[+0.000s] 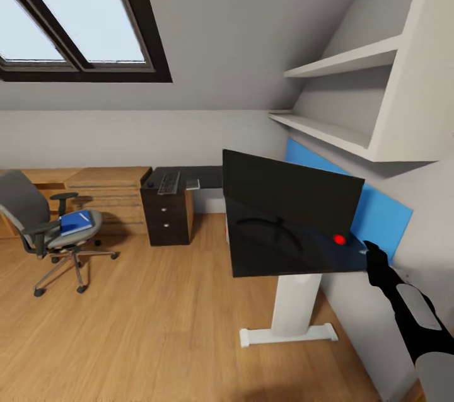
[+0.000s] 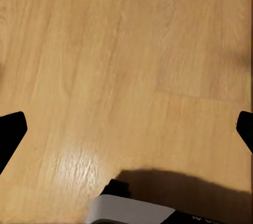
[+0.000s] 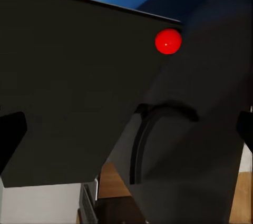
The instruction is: In the bedroom, organize the workspace by keeping the computer under the desk, ensuring the monitor is on the desk, placing the keyboard on the desk next to the monitor, placing the mouse on the desk next to the keyboard, moving the folder from the swivel chair onto the desk next to the mouse, stacking the notebook on top of the folder with the pen on top of the notebook, and positioning the swivel chair next to the desk.
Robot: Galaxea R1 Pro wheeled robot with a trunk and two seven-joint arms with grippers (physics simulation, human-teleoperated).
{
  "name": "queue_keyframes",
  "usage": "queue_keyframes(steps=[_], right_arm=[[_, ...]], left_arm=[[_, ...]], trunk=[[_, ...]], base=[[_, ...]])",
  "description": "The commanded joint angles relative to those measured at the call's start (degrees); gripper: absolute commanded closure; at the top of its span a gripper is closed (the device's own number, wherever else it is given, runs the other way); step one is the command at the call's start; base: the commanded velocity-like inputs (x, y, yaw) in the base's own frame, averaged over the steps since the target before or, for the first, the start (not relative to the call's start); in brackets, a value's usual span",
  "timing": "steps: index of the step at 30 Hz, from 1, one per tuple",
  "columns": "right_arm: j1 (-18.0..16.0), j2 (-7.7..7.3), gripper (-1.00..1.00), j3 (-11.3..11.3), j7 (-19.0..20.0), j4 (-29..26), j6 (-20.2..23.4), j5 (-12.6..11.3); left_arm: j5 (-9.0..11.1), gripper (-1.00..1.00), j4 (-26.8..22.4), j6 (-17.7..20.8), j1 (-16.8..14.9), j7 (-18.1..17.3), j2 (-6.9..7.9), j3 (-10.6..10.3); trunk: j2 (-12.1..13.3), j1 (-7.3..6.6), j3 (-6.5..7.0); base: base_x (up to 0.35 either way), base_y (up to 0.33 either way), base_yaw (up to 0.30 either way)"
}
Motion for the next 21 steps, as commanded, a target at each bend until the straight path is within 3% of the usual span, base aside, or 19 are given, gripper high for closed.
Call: queue_keyframes(steps=[1, 10, 21], right_arm=[[-0.04, -0.03, -1.0, -0.11, -0.33, -0.08, 0.29, -0.4], [-0.02, 0.0, -1.0, -0.12, -0.33, -0.13, 0.29, -0.4], [0.0, -0.07, -1.0, -0.12, -0.2, 1.42, 0.34, -0.49]], left_arm=[[0.56, -1.0, 0.01, -0.29, -0.06, 0.31, 0.02, -0.49], [0.57, -1.0, 0.01, -0.28, -0.07, 0.34, 0.02, -0.4], [0.37, -1.0, 0.01, -0.36, -0.06, 0.31, 0.0, -0.58]], trunk=[[-0.09, 0.0, -0.11], [-0.09, 0.0, -0.11], [-0.09, 0.0, -0.11]], base=[[-0.186, -0.213, 0.029], [-0.201, -0.17, 0.009], [0.016, -0.012, 0.0]])
